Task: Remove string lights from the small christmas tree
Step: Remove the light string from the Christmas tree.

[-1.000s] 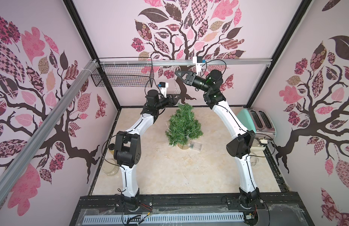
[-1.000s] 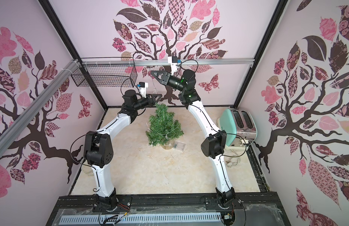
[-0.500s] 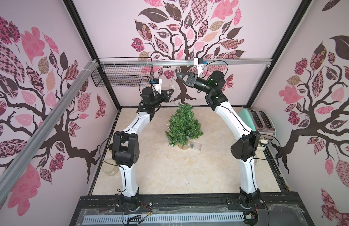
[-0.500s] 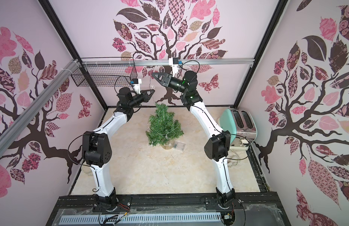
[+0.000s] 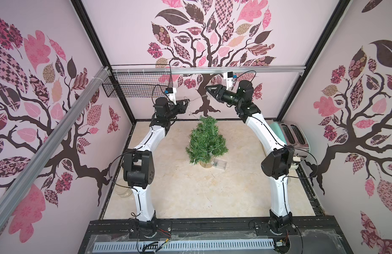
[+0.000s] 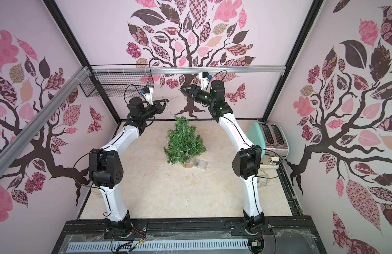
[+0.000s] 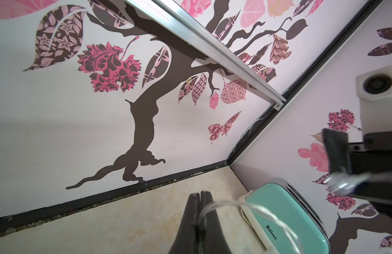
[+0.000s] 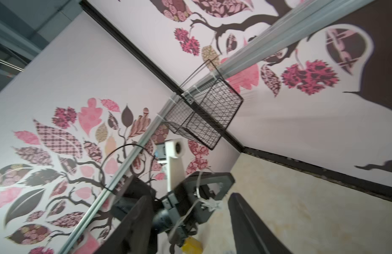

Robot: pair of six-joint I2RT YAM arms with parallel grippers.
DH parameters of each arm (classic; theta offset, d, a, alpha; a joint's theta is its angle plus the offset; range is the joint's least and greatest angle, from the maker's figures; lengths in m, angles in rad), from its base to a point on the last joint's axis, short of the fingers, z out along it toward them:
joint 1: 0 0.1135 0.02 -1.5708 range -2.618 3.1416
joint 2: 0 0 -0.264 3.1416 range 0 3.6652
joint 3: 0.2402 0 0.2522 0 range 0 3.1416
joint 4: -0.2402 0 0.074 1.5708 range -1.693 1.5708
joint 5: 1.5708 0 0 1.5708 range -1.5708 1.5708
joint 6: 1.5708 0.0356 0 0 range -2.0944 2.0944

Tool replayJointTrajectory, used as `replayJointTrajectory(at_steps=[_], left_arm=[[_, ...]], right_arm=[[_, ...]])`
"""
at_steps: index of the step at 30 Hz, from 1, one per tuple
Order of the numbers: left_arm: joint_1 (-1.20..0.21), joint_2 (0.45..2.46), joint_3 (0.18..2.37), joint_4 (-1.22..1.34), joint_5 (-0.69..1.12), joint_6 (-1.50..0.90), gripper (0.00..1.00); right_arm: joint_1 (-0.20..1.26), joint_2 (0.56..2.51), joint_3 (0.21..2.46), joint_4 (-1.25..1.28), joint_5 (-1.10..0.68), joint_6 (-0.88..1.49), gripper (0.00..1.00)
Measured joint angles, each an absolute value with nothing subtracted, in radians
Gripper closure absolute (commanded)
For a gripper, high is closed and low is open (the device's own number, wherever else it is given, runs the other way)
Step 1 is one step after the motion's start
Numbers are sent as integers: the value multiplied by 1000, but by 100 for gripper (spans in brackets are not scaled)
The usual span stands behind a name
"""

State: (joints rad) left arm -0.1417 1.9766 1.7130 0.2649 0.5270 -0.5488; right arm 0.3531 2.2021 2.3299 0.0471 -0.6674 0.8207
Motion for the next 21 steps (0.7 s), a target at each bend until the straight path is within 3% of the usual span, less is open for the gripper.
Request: replayJointTrajectory(at_steps=[8, 14, 21], left_arm=[[-116, 1974, 1714, 191, 454, -551, 100], [-108, 1910, 1684, 139, 369, -545, 100], [-73, 1838, 1660, 175, 359, -574, 100]], right_arm=[[331, 2140, 2115, 27, -590, 783, 30], [310, 1967, 1826, 79, -524, 760, 29], [302, 1791, 1650, 162, -490, 723, 28]])
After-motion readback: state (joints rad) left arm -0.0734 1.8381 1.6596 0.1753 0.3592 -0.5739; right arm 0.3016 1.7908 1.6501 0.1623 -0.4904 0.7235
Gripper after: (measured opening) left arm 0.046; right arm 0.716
